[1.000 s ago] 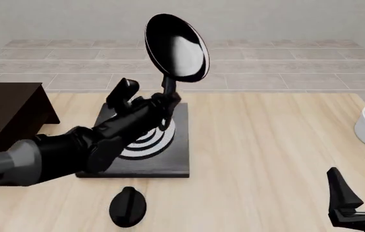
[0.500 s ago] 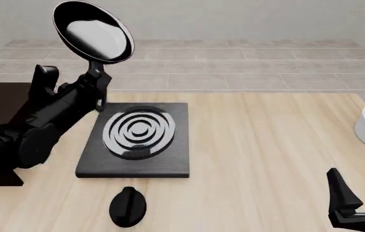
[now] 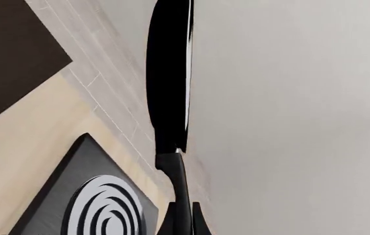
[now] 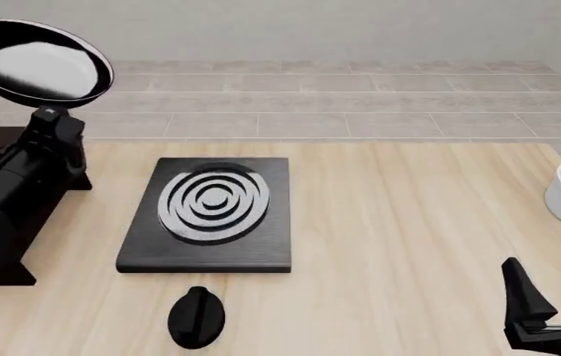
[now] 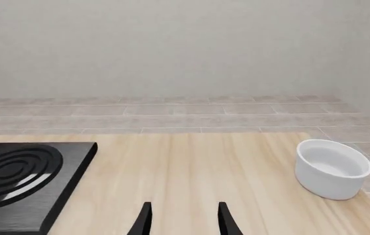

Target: Put the frying pan on top of the cabinet.

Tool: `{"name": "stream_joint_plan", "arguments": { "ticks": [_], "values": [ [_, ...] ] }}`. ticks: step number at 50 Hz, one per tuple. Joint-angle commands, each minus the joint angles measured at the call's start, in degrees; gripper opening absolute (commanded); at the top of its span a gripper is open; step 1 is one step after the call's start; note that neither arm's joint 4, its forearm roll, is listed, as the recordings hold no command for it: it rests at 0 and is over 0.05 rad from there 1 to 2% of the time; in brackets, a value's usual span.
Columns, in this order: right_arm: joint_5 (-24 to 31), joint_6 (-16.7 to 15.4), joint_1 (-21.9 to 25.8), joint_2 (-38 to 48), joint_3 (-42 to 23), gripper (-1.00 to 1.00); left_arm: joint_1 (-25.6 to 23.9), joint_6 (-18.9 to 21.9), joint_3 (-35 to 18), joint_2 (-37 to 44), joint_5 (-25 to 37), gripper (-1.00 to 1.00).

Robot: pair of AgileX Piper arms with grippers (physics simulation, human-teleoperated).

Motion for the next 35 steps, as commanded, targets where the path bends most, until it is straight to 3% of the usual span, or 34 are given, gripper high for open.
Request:
{"name": "stream_joint_plan", "arguments": {
  "ticks": [1, 14, 35],
  "values": [
    [0.3, -0.1, 0.0, -0.3, 0.0, 1.00, 4.7, -4.7, 3.0, -5.1, -2.3, -1.00],
    [0.6, 0.2, 0.0, -0.7, 0.0, 1.00, 7.0, -10.5, 9.3, -5.2, -8.7, -1.00],
    [0.1, 0.1, 0.0, -0.1, 0.0, 1.00, 10.2, -13.9, 13.0, -6.4, -11.1, -1.00]
  ]
}}
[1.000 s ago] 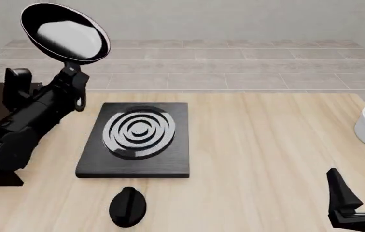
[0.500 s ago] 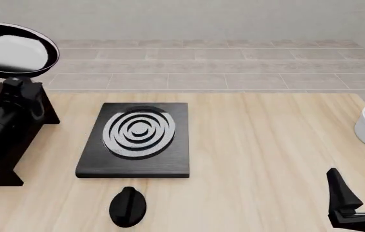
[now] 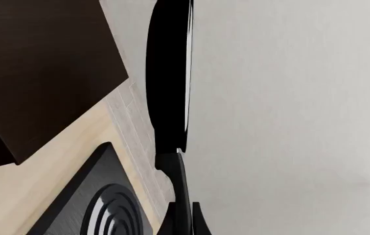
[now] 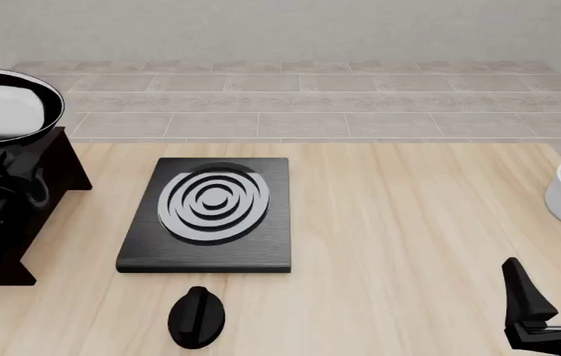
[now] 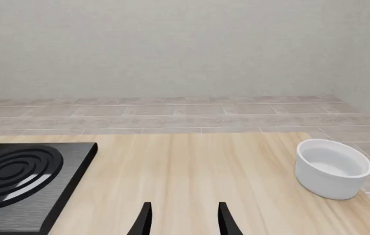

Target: Put the frying pan on top of the cabinet.

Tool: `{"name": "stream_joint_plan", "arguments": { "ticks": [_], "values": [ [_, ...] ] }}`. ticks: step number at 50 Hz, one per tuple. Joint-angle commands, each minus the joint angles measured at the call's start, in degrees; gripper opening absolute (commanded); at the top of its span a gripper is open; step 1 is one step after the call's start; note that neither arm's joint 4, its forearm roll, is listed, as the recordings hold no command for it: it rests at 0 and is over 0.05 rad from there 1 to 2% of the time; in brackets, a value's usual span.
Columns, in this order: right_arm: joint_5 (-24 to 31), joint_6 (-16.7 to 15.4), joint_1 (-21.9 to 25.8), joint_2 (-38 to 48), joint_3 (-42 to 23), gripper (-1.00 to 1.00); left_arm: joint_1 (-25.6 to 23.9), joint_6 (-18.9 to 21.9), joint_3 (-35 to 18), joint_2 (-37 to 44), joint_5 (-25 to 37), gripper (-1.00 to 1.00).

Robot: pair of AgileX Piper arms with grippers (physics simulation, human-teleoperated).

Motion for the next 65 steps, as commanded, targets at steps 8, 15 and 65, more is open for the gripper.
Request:
{"name": "stream_joint_plan", "arguments": {
  "ticks": [8, 15, 65],
  "values": [
    [0.3, -0.2, 0.0, -0.3, 0.0, 1.00, 2.3, -3.7, 2.4, -1.0, -4.3, -1.00],
    [0.0, -0.3, 0.1, 0.2, -0.1, 1.00, 3.0, -4.7, 3.3, -0.6, -5.4, -1.00],
    [0.0, -0.7, 0.2, 0.2, 0.0, 1.00, 7.8, -9.2, 5.6, 5.7, -12.0, -1.00]
  ]
}}
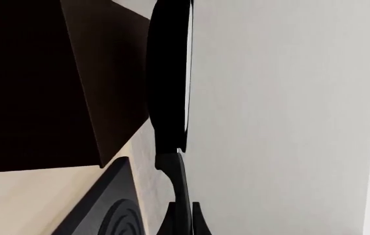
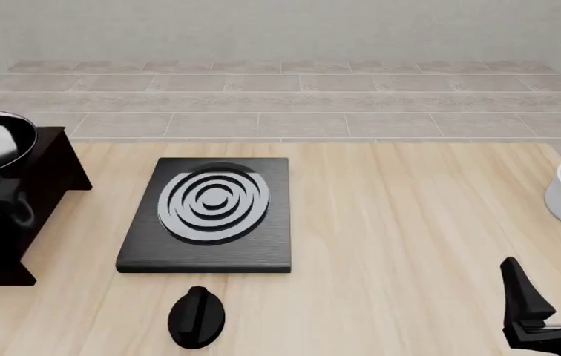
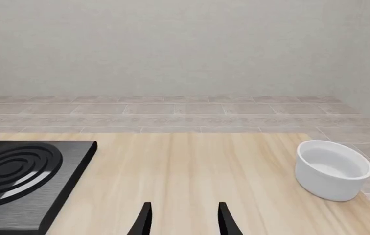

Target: Put the frying pan on top of the cabinet.

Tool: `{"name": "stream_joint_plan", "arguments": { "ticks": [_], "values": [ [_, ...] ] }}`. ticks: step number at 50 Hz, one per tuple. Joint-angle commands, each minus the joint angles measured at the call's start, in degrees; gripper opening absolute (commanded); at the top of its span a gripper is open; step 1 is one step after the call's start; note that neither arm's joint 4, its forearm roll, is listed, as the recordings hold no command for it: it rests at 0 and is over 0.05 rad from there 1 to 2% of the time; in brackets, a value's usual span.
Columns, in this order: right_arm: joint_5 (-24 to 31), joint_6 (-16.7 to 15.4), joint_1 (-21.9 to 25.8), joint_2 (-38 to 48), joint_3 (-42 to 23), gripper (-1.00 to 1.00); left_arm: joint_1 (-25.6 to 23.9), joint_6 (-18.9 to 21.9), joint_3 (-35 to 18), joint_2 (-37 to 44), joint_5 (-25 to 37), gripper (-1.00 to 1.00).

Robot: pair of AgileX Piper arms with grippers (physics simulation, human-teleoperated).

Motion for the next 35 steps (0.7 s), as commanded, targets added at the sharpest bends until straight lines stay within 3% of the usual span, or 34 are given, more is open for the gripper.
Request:
{"name": "stream_joint_plan", "arguments": {
  "ticks": [1, 35],
  "values": [
    [0.7, 0.0, 0.0, -0.8, 0.1, 1.00, 0.7, 0.4, -0.7, 0.5, -1.5, -1.00],
    [-0.1, -0.1, -0.1, 0.3, 0.0, 1.00, 1.7, -1.0, 1.1, 6.5, -5.1, -1.00]
  ]
}}
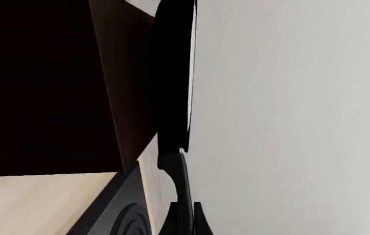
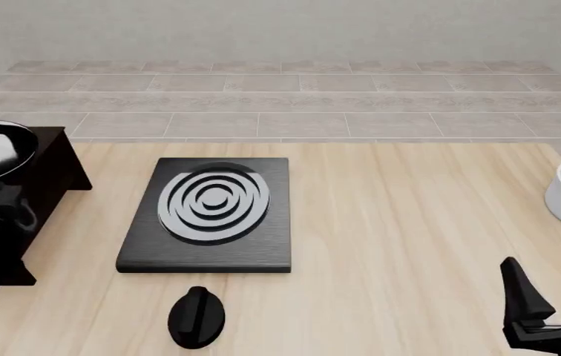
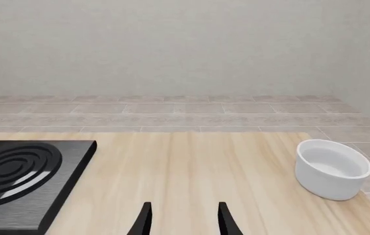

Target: Put the frying pan on top of the cabinet.

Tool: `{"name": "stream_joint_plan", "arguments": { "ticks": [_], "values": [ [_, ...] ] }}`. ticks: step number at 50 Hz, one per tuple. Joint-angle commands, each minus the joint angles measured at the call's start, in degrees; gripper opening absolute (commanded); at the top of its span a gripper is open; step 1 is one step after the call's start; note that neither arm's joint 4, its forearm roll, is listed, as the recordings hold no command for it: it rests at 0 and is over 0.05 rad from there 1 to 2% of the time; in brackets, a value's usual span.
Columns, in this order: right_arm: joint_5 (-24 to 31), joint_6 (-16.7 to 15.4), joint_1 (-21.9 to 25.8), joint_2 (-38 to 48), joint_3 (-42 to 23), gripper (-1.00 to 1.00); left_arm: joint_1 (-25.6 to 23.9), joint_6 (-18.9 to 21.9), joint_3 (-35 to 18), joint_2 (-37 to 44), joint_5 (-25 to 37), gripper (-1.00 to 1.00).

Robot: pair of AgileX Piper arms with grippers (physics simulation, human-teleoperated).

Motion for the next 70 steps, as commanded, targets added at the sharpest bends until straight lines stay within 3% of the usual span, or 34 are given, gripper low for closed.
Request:
{"name": "stream_joint_plan", "arguments": {
  "ticks": [1, 5, 6, 34, 47, 60, 70],
  "values": [
    [0.2, -0.1, 0.0, -0.1, 0.0, 1.00, 0.5, 0.3, 0.2, 1.3, -0.7, -1.00],
    [0.0, -0.3, 0.1, 0.0, 0.0, 1.00, 0.3, -0.2, 0.5, 1.2, -1.3, -1.00],
    [-0.1, -0.3, 0.1, 0.2, 0.0, 1.00, 0.5, 0.3, 0.4, 0.9, -0.5, 1.00],
    [0.0, -0.8, 0.3, 0.1, 0.0, 1.00, 0.9, 0.8, 1.1, -2.8, 0.7, 1.00],
    [0.2, -1.0, 0.3, -0.1, 0.0, 1.00, 3.4, 1.0, 2.7, -7.5, 2.7, 1.00],
    [0.6, -1.2, 0.4, -0.6, 0.0, 1.00, 9.6, 1.4, 4.9, -16.6, 7.1, 1.00],
    [0.8, -1.2, 0.3, -0.8, 0.0, 1.00, 9.7, 1.5, 5.3, -24.2, 13.2, 1.00]
  ]
}}
